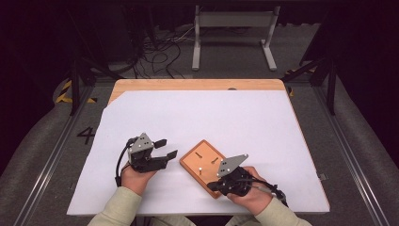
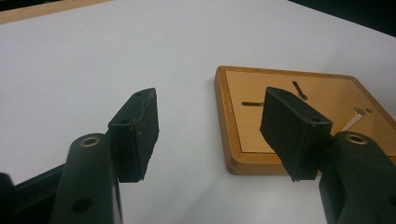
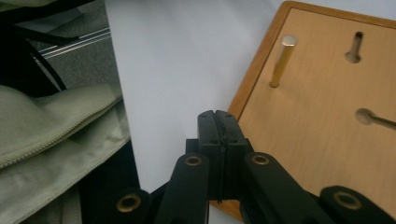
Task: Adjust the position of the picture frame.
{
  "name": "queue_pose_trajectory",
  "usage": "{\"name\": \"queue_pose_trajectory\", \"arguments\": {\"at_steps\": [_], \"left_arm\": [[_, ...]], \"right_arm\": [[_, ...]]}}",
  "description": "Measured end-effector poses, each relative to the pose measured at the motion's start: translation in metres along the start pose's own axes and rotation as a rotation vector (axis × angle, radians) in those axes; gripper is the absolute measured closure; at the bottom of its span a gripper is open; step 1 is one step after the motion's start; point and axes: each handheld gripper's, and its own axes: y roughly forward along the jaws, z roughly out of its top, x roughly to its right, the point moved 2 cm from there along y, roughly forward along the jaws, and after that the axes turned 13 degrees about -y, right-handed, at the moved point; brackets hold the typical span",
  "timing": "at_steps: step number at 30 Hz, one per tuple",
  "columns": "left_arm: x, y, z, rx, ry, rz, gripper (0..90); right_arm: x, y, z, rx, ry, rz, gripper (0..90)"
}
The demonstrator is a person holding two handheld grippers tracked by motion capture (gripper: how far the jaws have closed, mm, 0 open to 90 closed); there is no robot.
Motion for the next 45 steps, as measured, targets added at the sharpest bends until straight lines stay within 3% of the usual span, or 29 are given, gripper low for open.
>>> {"name": "queue_pose_trajectory", "arguments": {"at_steps": [9, 13, 22, 26, 38, 45], "left_arm": [[-0.001, 0.000, 0.000, -0.002, -0.002, 0.001, 36.5], [-0.002, 0.001, -0.001, 0.000, -0.008, 0.000, 36.0], [-0.002, 0.001, -0.001, -0.003, -0.008, -0.003, 35.2], [-0.003, 0.001, -0.001, -0.002, -0.008, -0.002, 34.9], [-0.003, 0.002, -0.001, -0.006, -0.010, -0.005, 34.9], [-0.002, 0.002, -0.001, -0.007, -0.013, -0.007, 34.9]], "right_arm": [[-0.010, 0.013, -0.002, -0.023, -0.012, 0.050, 90.0], [-0.012, 0.021, -0.005, -0.058, -0.028, 0.042, 90.0], [-0.011, 0.022, -0.006, -0.058, -0.012, 0.054, 90.0], [-0.004, 0.020, -0.012, -0.102, -0.015, -0.011, 90.0], [0.026, 0.000, -0.034, -0.101, 0.069, -0.106, 90.0], [0.041, -0.013, -0.048, -0.126, 0.095, -0.205, 90.0]]}}
